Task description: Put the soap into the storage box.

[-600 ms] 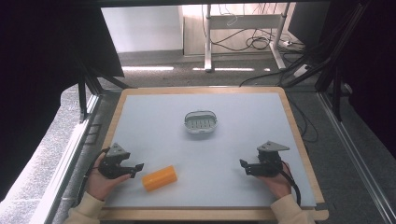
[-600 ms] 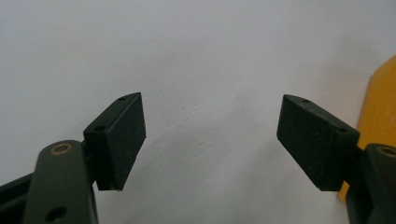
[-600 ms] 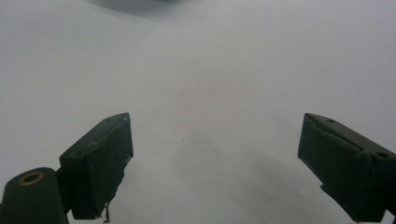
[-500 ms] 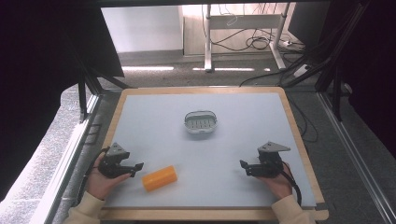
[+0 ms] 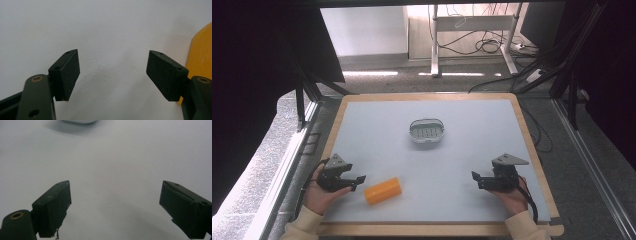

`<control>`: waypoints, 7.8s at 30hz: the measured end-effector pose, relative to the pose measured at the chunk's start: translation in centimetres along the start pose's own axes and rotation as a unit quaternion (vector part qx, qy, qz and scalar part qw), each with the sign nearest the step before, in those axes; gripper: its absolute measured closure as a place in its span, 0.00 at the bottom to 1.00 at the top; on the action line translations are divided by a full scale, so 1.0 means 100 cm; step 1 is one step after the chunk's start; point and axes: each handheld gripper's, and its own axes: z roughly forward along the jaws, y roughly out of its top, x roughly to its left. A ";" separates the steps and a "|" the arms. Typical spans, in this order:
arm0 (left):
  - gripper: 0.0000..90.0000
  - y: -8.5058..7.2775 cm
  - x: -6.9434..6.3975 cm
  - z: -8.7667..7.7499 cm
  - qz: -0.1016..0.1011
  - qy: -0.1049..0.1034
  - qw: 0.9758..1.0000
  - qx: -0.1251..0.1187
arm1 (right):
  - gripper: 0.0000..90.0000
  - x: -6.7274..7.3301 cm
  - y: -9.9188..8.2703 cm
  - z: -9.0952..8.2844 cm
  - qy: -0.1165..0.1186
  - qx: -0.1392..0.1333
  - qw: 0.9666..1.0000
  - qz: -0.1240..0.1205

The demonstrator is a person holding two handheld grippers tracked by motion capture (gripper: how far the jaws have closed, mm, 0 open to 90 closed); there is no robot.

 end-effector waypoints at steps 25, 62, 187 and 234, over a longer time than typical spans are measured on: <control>0.30 0.007 -0.005 -0.010 0.020 -0.004 1.000 -0.001 | 0.16 0.002 -0.003 -0.005 -0.007 -0.002 1.000 -0.004; 0.33 0.067 -0.031 -0.044 0.064 -0.062 0.996 0.004 | 0.16 0.010 -0.003 -0.005 0.000 -0.001 1.000 -0.017; 0.69 0.075 -0.083 0.025 0.196 -0.111 0.956 0.188 | 0.16 0.010 -0.003 -0.004 -0.019 0.015 0.999 -0.033; 0.69 0.114 -0.066 0.023 0.201 -0.100 0.960 0.168 | 0.16 0.010 -0.004 -0.002 -0.021 0.023 0.999 -0.031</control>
